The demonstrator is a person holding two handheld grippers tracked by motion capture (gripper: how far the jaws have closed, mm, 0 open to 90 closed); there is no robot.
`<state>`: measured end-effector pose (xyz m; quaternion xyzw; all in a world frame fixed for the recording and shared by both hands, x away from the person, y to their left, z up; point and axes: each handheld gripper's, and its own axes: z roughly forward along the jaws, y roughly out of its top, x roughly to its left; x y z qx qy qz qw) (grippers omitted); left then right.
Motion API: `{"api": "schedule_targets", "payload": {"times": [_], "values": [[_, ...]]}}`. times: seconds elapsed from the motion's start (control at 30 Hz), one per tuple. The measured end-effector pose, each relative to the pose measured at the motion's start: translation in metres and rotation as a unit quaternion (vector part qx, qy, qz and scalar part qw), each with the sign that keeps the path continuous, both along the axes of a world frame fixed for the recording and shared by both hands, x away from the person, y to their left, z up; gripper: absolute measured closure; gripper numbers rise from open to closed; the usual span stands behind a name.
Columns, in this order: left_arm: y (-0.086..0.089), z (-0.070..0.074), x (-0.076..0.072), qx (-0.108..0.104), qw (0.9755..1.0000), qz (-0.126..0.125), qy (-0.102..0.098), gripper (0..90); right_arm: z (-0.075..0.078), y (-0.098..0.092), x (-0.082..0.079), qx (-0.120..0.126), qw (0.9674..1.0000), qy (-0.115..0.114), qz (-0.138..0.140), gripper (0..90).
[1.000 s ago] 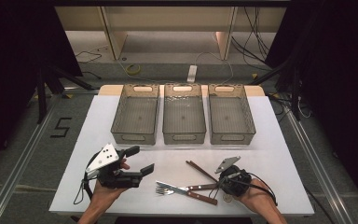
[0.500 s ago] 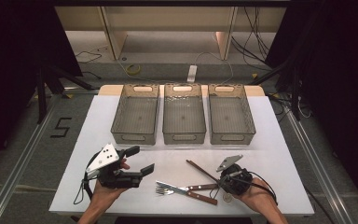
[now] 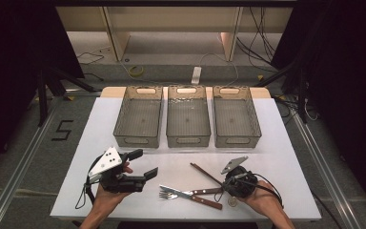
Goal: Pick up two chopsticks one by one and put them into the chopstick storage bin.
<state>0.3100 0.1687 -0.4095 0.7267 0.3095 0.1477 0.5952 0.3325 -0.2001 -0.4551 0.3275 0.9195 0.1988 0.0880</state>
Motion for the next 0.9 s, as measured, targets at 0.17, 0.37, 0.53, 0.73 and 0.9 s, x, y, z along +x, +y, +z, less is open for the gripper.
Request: {"api": "schedule_targets", "payload": {"times": [0.17, 0.37, 0.53, 0.73, 0.9], "values": [[0.0, 0.0001, 0.0, 0.0, 1.0, 0.0, 0.0, 15.8, 0.0005, 0.0003, 0.0006, 0.001, 1.0, 0.001, 0.001, 84.4], [0.0, 0.0002, -0.0001, 0.0, 1.0, 0.0, 0.0, 15.8, 0.0005, -0.0004, 0.0019, 0.003, 1.0, 0.005, -0.001, 84.3], [0.0001, 0.0003, -0.0002, 0.001, 1.0, 0.0, -0.001, 15.8, 0.0009, -0.0001, 0.002, 0.004, 1.0, 0.008, 0.001, 84.2], [-0.0001, 0.0003, -0.0002, 0.001, 1.0, 0.0, -0.001, 15.8, 0.0025, 0.001, 0.001, -0.002, 1.0, 0.008, 0.005, 85.3], [0.0001, 0.0004, -0.0002, 0.001, 1.0, 0.0, -0.001, 15.8, 0.0087, 0.0001, -0.0008, 0.001, 0.9999, -0.003, 0.012, 85.8]]}}
